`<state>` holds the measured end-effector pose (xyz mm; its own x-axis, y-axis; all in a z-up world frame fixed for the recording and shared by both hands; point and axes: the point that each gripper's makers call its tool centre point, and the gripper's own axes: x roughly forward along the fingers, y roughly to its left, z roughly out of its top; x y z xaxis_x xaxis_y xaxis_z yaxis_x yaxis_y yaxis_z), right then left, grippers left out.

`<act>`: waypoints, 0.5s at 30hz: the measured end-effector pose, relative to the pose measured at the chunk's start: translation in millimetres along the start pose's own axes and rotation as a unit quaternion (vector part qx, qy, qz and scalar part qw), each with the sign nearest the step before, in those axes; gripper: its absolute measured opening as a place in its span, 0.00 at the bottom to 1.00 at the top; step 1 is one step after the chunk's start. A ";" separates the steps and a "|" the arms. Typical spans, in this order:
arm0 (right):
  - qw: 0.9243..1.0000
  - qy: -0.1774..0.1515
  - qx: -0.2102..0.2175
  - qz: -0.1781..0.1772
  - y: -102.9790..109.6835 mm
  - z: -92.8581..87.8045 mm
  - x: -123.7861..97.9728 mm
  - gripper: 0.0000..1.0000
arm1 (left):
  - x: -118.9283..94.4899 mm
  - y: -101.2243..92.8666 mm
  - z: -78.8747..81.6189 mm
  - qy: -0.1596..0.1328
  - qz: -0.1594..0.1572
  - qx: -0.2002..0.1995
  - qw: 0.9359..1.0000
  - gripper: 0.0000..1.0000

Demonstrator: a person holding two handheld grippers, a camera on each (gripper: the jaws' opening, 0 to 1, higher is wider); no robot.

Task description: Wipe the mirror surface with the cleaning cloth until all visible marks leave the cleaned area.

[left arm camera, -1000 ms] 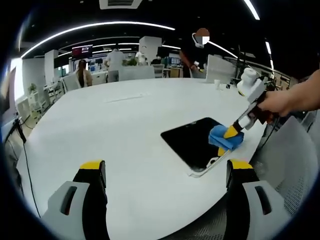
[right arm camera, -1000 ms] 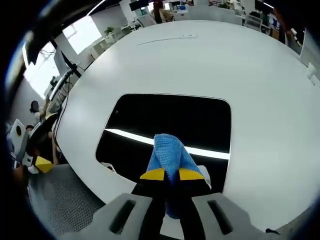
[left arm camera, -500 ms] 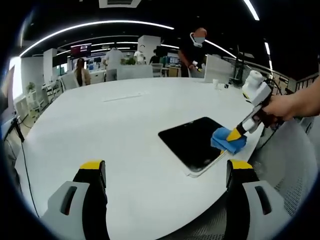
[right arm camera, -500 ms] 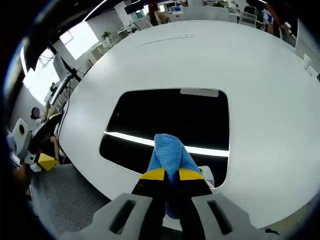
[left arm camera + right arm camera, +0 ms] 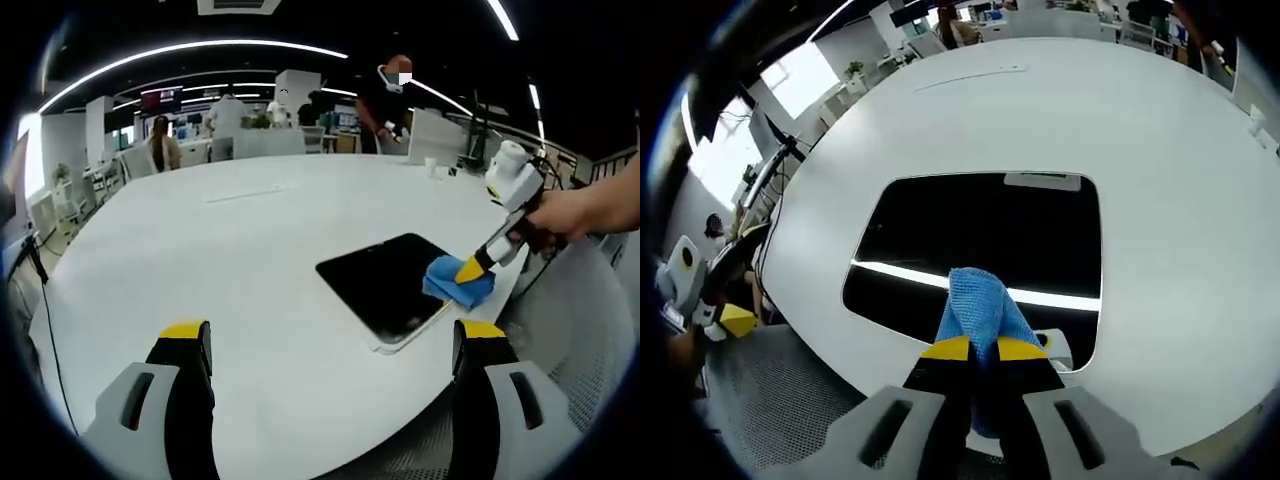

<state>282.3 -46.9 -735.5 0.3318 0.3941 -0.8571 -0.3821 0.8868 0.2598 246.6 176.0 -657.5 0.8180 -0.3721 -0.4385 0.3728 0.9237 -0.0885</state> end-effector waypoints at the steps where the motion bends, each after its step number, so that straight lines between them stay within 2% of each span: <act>1: 1.000 0.002 0.001 0.001 -0.5 0.0 -0.4 0.02 | 0.1 -0.1 0.0 0.000 0.000 -0.001 1.000 0.99; 15: 1.000 0.005 0.009 0.010 -7.6 -1.1 -2.9 0.02 | 0.2 -0.3 0.6 -0.001 0.001 -0.003 1.000 0.99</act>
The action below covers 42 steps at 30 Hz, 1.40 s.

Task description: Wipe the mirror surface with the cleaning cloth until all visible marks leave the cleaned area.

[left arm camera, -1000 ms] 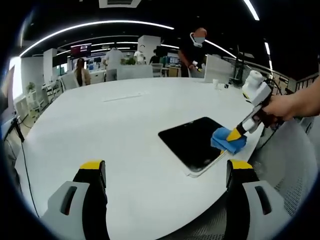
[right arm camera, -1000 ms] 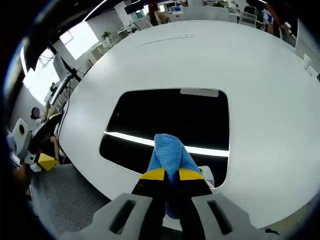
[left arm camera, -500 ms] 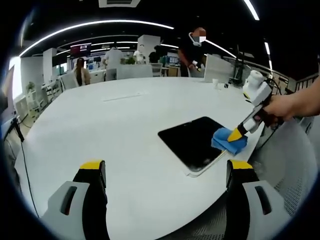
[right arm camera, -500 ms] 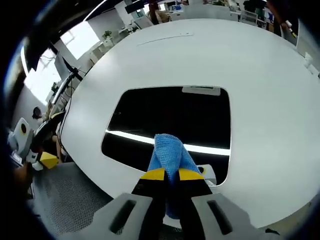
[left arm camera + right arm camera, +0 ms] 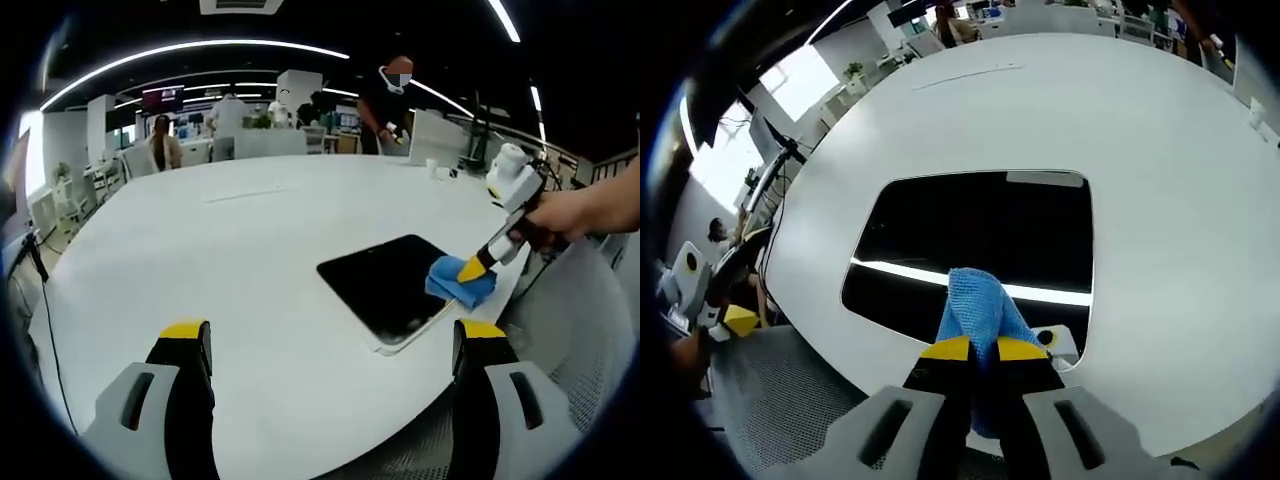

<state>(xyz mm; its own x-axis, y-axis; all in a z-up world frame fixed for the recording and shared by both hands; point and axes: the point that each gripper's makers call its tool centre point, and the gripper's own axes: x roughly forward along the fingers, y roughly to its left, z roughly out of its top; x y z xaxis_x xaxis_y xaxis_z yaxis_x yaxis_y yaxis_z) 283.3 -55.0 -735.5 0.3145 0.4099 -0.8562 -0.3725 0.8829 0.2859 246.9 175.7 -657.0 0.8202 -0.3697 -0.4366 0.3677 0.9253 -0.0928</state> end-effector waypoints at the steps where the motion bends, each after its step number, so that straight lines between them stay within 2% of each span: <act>1: 1.000 0.002 0.000 0.000 -0.9 0.2 -0.1 0.02 | 0.1 -0.3 -0.3 0.001 -0.001 0.001 1.000 0.99; 26: 1.000 -0.008 0.029 -0.008 -29.6 -0.5 -10.3 0.02 | -0.2 0.8 -0.9 -0.001 -0.003 -0.002 1.000 0.99; 34: 1.000 -0.006 0.023 -0.013 -28.6 -0.1 -10.8 0.02 | 0.1 0.2 -0.9 -0.001 -0.004 -0.002 1.000 0.99; 38: 0.999 -0.008 0.044 -0.016 -30.1 3.5 -10.0 0.01 | 0.2 0.1 -1.4 0.001 -0.004 0.000 1.000 0.98; 42: 0.999 -0.009 0.029 -0.024 -31.1 10.5 -7.0 0.01 | 0.5 0.4 -1.5 0.002 -0.004 0.000 1.000 0.98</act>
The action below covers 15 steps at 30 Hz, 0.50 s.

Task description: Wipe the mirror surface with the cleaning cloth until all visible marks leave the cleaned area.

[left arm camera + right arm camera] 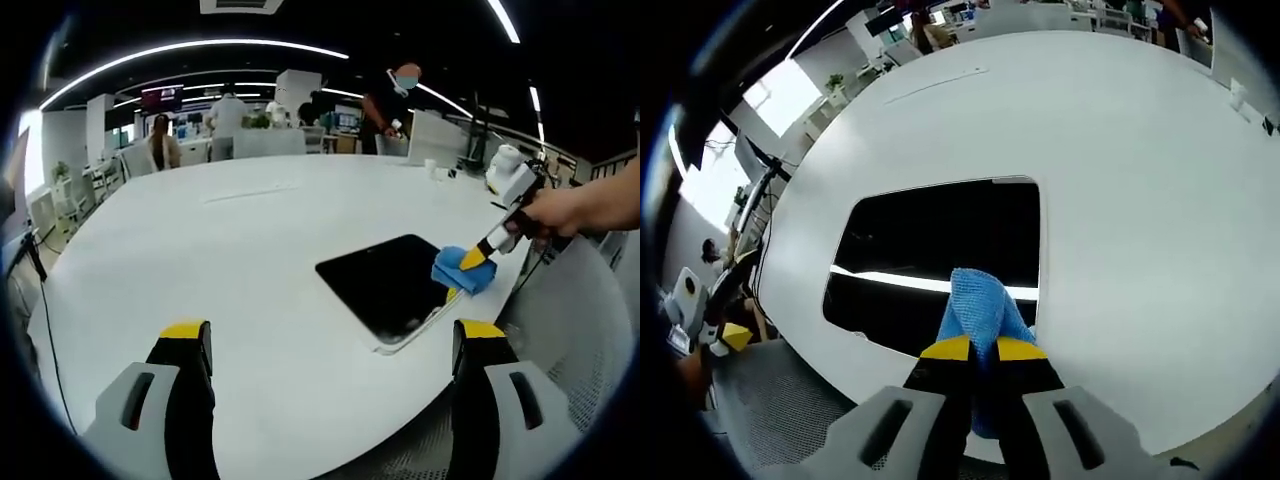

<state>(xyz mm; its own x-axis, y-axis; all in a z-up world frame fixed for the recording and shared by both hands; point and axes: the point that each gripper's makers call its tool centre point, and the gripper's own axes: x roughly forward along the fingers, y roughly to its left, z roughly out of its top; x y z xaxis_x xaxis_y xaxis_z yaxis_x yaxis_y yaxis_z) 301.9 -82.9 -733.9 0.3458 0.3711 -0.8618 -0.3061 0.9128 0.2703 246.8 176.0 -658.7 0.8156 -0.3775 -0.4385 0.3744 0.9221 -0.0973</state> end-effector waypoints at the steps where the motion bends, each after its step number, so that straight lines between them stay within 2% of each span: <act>1: 1.000 0.001 -0.003 -0.001 -0.4 1.1 1.1 0.01 | 0.0 0.3 0.0 0.000 0.000 -0.001 1.000 0.98; 7: 1.000 0.000 -0.004 -0.007 -5.5 13.8 11.6 0.01 | 0.4 0.8 -1.3 0.003 0.001 0.000 1.000 0.98; 14: 1.000 -0.006 0.005 -0.005 -7.5 22.6 12.3 0.01 | -0.7 2.6 -1.4 0.003 0.006 -0.007 1.000 0.98; 15: 1.000 -0.010 0.006 -0.008 -8.0 29.2 12.9 0.01 | -0.1 1.6 -1.8 0.004 0.004 -0.006 1.000 0.98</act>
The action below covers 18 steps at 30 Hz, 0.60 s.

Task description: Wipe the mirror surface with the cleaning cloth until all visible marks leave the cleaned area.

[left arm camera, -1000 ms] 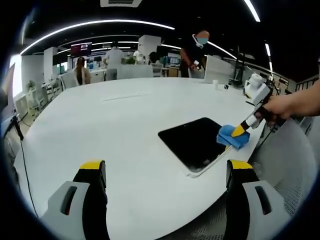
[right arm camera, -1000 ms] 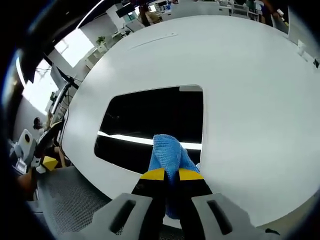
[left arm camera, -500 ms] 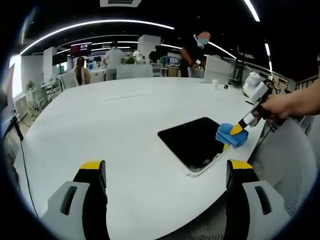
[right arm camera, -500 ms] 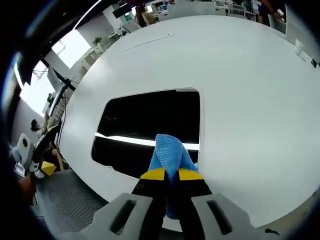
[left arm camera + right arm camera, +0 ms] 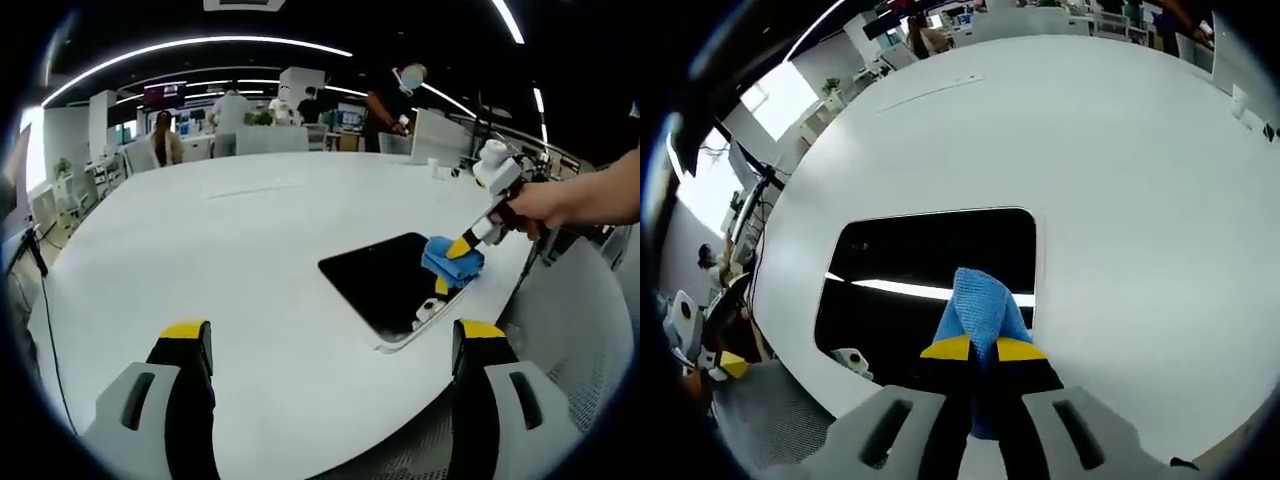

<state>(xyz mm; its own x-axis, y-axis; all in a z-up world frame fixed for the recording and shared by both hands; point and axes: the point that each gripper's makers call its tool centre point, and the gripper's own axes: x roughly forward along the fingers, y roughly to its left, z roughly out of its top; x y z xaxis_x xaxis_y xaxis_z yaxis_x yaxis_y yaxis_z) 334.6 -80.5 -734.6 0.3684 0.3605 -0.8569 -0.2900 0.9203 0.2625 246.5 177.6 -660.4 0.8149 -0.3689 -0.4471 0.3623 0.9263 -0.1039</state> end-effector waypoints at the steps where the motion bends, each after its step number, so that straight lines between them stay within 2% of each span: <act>1: 1.000 -0.002 -0.005 -0.001 -0.4 1.8 0.3 0.01 | 0.1 -0.6 -0.1 0.000 -0.001 0.000 1.000 0.98; 18: 1.000 0.001 -0.020 -0.007 -7.7 30.6 12.7 0.01 | -0.7 1.5 0.4 -0.002 0.002 -0.005 1.000 0.97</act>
<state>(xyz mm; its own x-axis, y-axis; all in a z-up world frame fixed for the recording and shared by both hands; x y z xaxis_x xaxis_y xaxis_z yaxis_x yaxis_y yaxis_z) 368.6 -78.3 -734.0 0.3718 0.3466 -0.8612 -0.3189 0.9189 0.2322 246.7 179.2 -659.9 0.8183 -0.3650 -0.4440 0.3543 0.9286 -0.1104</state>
